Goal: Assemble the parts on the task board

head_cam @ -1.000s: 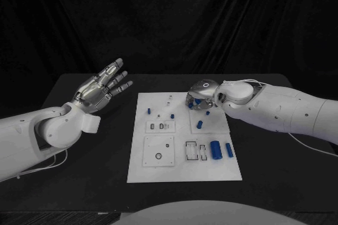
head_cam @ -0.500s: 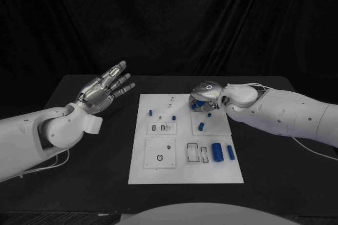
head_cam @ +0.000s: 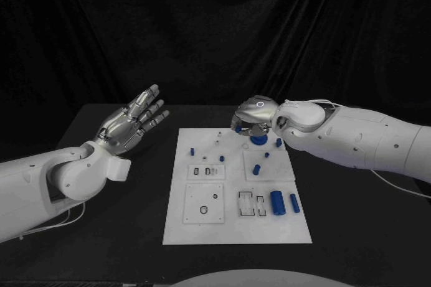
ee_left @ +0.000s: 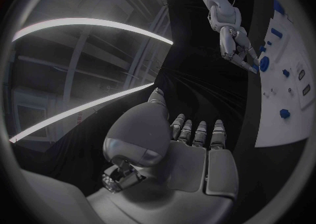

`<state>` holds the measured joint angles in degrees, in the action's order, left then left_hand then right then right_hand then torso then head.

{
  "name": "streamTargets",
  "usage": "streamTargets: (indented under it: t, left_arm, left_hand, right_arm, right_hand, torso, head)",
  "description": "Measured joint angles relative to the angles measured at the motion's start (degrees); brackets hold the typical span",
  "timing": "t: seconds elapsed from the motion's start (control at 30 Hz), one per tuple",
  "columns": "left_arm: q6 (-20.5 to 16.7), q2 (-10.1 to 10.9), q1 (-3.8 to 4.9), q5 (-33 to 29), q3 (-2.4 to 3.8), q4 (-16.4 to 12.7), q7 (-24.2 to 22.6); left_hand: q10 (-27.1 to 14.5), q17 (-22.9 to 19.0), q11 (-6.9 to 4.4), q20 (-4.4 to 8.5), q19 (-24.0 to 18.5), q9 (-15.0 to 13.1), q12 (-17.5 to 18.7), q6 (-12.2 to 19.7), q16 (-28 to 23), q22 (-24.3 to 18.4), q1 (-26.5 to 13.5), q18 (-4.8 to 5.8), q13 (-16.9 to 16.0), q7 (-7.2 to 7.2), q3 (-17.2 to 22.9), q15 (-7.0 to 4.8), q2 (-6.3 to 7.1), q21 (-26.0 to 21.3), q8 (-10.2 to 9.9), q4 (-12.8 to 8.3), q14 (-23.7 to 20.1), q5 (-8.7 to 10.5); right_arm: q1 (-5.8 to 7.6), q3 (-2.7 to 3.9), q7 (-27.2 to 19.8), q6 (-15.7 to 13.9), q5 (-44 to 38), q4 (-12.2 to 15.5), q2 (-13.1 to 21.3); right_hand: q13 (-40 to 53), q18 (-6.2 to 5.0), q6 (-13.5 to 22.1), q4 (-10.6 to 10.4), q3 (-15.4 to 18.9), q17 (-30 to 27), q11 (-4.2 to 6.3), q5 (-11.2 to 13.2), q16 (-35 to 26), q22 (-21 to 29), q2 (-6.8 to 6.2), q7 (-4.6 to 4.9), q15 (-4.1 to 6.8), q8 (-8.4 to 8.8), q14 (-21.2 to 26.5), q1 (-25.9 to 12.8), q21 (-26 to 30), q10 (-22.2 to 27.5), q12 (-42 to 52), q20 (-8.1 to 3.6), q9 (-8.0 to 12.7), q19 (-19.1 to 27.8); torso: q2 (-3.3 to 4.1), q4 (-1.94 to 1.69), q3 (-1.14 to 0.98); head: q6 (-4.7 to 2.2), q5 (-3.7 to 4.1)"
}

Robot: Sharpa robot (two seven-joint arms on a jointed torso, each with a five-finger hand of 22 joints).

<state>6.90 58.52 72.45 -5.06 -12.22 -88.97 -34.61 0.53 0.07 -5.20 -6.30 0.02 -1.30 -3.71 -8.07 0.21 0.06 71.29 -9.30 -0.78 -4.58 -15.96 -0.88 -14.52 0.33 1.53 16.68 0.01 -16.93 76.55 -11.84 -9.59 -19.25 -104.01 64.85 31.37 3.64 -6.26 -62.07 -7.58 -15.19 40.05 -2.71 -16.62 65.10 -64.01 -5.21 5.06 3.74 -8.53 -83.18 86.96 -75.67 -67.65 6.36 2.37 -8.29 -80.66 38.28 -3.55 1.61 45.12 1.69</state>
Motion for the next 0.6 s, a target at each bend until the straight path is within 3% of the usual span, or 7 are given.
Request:
streamTargets:
  t: [0.07,0.3,0.6]
  left_arm:
    - [-1.0,0.1,0.0,1.6,0.01,-0.2,-0.8]
    - [-2.9,0.3,0.0,5.2,0.01,-0.6,-2.2]
    - [-3.6,0.6,0.0,7.1,0.01,-0.9,-2.6]
  left_hand:
    - [0.0,0.0,0.0,0.82,0.0,0.1,0.0,0.1,0.0,0.0,0.0,0.01,0.0,0.08,0.0,-0.8,0.0,0.0,-0.1,0.0,0.0,0.0]
    - [0.0,0.0,0.0,1.29,-0.1,0.0,0.0,0.1,0.0,0.0,0.5,0.0,0.0,0.09,0.0,-0.8,-0.46,0.0,-0.1,0.0,0.0,-1.27]
    - [0.0,0.0,0.0,1.29,-0.1,0.0,0.0,0.1,0.0,0.0,0.8,0.0,0.0,0.09,0.0,-0.78,-0.75,0.0,-0.1,0.0,0.0,-2.41]
  right_arm:
    - [0.2,-0.01,0.0,0.1,0.3,-0.4,-0.6]
    - [0.48,-0.04,0.2,0.6,1.1,-2.3,-2.3]
    - [0.49,-0.05,0.4,1.8,1.6,-5.4,-4.6]
  right_hand:
    - [0.0,0.0,0.2,0.0,0.0,0.0,0.0,0.0,0.0,0.0,0.0,0.17,0.0,0.0,0.0,0.0,0.0,0.0,0.0,0.0,-0.1,0.0]
    - [0.0,0.0,0.2,-0.1,-0.1,0.0,0.0,0.0,0.0,-0.1,-0.01,0.17,0.0,0.24,0.0,0.0,0.0,0.0,-0.2,0.0,-0.1,0.0]
    - [-0.1,0.0,0.8,0.0,-0.5,-0.1,0.0,0.1,0.0,-0.3,-0.03,0.35,-0.01,0.57,0.0,0.0,-0.2,0.0,-0.5,0.0,-0.1,0.0]
  torso:
    - [0.05,-0.07,0.05]
    - [0.48,-0.25,0.16]
    - [1.08,-0.8,0.24]
  head:
    - [-0.17,0.05]
    - [-0.47,-0.36]
    - [0.09,-0.42]
